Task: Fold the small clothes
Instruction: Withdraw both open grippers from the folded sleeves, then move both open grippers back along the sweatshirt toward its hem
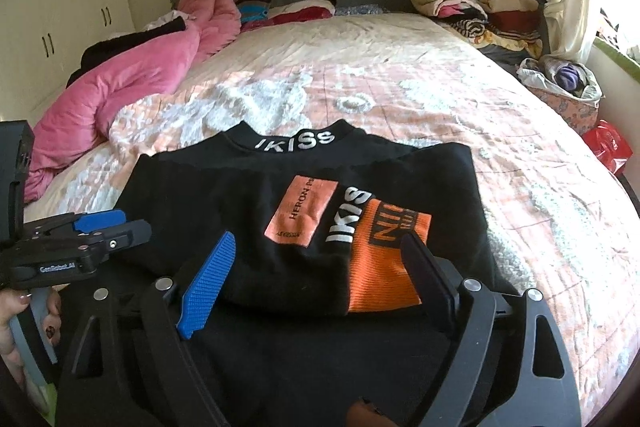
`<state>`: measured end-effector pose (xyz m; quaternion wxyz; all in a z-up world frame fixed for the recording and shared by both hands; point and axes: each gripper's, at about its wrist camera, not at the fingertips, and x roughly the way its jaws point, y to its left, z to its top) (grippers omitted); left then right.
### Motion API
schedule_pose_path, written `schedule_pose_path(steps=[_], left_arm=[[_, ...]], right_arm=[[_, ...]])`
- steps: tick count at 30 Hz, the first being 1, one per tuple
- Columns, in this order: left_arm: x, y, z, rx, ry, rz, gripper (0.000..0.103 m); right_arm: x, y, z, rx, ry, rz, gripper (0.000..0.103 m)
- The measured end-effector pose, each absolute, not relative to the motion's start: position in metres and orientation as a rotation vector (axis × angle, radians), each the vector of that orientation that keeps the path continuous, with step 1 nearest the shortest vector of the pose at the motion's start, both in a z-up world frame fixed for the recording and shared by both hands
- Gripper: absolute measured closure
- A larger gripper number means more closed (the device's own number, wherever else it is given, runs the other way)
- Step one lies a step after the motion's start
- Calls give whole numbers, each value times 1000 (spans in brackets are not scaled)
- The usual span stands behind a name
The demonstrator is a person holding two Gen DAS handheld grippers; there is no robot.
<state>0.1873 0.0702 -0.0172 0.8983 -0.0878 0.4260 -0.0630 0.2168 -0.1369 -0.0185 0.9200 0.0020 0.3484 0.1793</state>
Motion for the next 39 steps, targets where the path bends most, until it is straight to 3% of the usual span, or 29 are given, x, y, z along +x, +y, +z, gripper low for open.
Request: schedule_pose_path(steps=[4,6,10,39], left_arm=[[181,69,-8,-172,850,-124,24],[179,68,-5,-161,841,-115,20],[176,66,-2,-135,835,-90,10],[135,61,34,-160,726,-44,9]], right_arm=[[213,-144,-13,21,691,357,19],[211,-147,-10,23,678,351,6],[207,-152,-4,37,656,346,6],[175,-161,23,45,604,360,5]])
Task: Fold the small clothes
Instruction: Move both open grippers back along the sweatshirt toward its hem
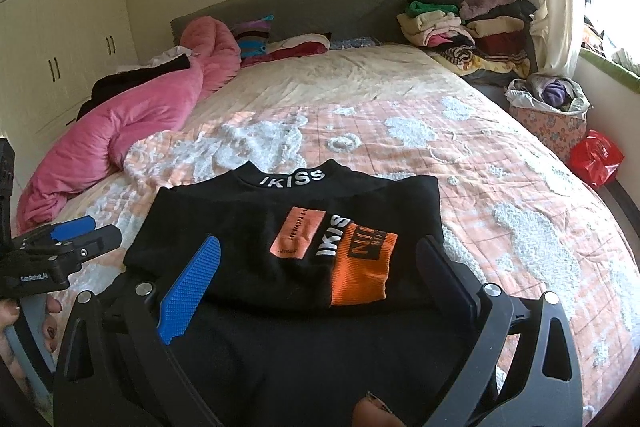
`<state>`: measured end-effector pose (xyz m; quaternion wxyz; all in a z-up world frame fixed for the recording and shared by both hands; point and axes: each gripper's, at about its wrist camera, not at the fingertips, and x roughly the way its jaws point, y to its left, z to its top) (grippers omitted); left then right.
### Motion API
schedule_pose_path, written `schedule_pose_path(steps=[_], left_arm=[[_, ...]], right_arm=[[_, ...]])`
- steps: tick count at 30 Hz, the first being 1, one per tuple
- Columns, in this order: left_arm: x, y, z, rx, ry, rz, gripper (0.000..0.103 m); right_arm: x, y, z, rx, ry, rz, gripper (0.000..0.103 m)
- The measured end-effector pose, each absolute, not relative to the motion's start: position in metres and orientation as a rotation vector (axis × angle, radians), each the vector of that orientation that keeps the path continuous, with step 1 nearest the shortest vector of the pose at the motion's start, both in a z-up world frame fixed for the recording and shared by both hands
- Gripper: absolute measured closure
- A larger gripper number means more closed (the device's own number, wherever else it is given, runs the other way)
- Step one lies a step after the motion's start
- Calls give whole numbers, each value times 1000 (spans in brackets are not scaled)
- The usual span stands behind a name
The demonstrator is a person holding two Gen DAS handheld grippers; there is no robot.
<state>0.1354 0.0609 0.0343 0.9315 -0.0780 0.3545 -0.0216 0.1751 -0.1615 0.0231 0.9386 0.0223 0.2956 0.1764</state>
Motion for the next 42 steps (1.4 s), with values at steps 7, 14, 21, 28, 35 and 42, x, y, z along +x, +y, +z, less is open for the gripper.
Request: schedule_pose_path(steps=[7,14,21,28,35,42], left_arm=[[123,61,36,-145,733,-25,9],[112,60,41,-127,729,-10,9],[100,59,47,-120,727,1,9],[86,63,53,-159,729,-13,9],[74,67,57,-185,734,-14,9],[61,65,56,-133,735,29,9]], right_arm=[[167,-162,31,50,592,380,5],[155,-168,39,55,579,397,5],[141,-173,47,43,571,422,5],[125,-178,51,32,571,445,5],[117,-183,53,33,569,449,5],[107,-187,51,16,581,452,5]])
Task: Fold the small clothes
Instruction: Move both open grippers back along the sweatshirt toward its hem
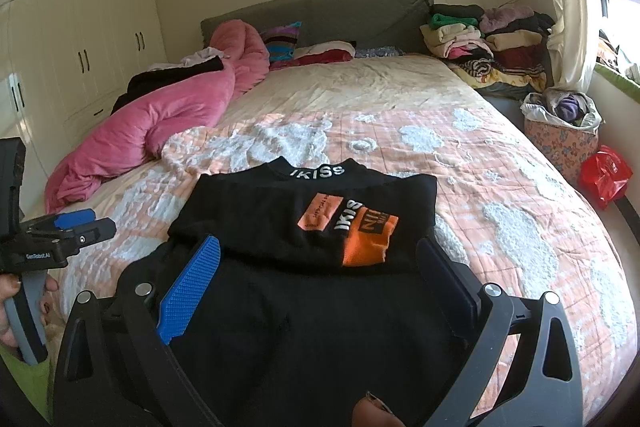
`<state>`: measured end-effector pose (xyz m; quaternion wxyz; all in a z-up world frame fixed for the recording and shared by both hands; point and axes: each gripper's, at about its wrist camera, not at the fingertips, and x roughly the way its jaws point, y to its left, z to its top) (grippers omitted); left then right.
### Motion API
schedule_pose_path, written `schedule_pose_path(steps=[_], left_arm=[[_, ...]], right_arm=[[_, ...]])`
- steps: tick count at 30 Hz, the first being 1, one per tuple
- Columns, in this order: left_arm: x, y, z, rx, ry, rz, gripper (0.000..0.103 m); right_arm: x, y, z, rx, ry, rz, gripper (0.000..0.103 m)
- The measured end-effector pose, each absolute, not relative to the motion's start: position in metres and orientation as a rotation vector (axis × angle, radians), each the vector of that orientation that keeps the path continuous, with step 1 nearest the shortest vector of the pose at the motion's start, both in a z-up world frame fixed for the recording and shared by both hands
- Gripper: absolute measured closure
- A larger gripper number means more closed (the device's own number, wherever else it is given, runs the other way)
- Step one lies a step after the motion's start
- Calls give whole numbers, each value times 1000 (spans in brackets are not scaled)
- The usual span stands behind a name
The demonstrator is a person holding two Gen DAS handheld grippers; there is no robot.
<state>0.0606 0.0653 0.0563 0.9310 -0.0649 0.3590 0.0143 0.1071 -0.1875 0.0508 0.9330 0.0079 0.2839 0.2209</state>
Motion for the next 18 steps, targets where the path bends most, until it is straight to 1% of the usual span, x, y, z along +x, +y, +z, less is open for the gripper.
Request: schedule_pose_path(steps=[18], left_arm=[[32,80,35,-103,796,75,9]], right_arm=[[90,-206,34,-35,640,415,5]])
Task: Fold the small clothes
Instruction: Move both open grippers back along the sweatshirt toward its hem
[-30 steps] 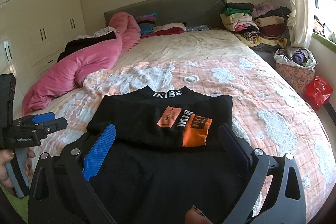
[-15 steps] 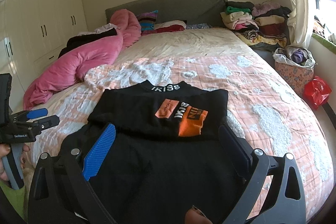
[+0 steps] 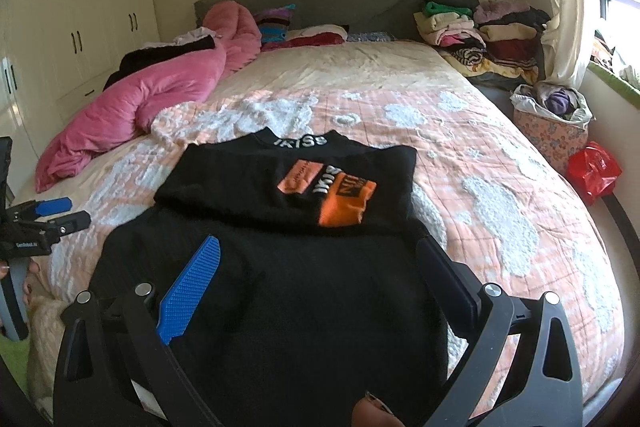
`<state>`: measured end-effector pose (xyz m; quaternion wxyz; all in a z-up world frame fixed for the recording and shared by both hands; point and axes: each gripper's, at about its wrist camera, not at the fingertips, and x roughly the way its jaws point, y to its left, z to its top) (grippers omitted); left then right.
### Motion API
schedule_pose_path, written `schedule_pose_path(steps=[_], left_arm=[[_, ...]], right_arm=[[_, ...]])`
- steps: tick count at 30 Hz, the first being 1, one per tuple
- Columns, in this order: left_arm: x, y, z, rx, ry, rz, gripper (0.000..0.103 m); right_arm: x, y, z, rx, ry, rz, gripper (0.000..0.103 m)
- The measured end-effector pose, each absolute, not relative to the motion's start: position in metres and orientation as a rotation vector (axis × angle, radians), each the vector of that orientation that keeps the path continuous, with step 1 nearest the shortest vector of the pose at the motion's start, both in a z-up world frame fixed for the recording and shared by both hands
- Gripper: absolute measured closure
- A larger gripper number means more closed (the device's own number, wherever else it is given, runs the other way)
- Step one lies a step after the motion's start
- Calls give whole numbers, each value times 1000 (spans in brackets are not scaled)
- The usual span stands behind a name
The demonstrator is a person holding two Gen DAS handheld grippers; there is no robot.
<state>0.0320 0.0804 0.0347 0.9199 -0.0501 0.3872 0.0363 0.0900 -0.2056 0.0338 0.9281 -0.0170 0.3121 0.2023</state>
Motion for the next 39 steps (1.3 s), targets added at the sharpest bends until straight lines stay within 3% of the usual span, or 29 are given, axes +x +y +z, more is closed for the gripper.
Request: schedule_pose_path(steps=[39], left_arm=[[-14,105,-34,-166,1038,-3,9]], right_arm=[[63,-255,-21,-37,820,355,5]])
